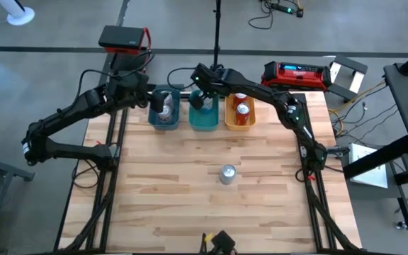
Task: Sort soda cans
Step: Put the blue-white soda can into the green bin
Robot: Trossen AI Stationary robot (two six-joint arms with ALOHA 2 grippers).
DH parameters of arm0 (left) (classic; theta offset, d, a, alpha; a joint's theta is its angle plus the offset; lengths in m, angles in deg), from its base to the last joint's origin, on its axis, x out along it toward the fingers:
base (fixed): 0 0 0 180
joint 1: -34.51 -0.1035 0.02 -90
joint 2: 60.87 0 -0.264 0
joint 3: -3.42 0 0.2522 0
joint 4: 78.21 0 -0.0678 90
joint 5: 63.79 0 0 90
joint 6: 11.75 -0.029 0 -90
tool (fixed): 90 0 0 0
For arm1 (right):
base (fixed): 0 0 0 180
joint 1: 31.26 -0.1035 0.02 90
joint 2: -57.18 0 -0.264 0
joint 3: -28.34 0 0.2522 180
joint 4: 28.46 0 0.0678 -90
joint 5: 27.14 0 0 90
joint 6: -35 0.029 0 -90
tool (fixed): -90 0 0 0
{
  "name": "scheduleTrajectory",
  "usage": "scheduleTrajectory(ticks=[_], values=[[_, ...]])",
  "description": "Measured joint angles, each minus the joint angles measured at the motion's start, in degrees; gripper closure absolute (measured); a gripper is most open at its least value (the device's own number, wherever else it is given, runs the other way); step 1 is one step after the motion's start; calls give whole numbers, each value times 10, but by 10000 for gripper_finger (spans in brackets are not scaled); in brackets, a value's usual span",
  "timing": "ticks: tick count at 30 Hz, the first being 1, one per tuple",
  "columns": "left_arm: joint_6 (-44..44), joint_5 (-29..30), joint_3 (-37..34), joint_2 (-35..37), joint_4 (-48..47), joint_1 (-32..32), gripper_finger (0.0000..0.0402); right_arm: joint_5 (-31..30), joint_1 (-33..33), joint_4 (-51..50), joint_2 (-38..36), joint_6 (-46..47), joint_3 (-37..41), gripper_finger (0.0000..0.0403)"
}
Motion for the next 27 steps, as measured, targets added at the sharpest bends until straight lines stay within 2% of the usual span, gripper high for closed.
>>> scheduleTrajectory(ticks=[6,10,14,19,23,27], values=[[-27,-47,0,1,26,18,74,-5,-30,-3,-47,14,0,30],[-27,-76,0,1,53,47,74,-55,-58,-43,-79,37,1,29],[-37,-80,0,1,68,102,74,-104,-89,-102,-112,57,4,29],[-67,-80,0,0,80,189,74,-121,-125,-205,-147,125,20,29],[-74,-77,0,-7,108,248,74,-125,-158,-263,-177,184,64,29],[-82,-74,0,-21,140,287,74,-148,-189,-280,-217,240,126,29]])
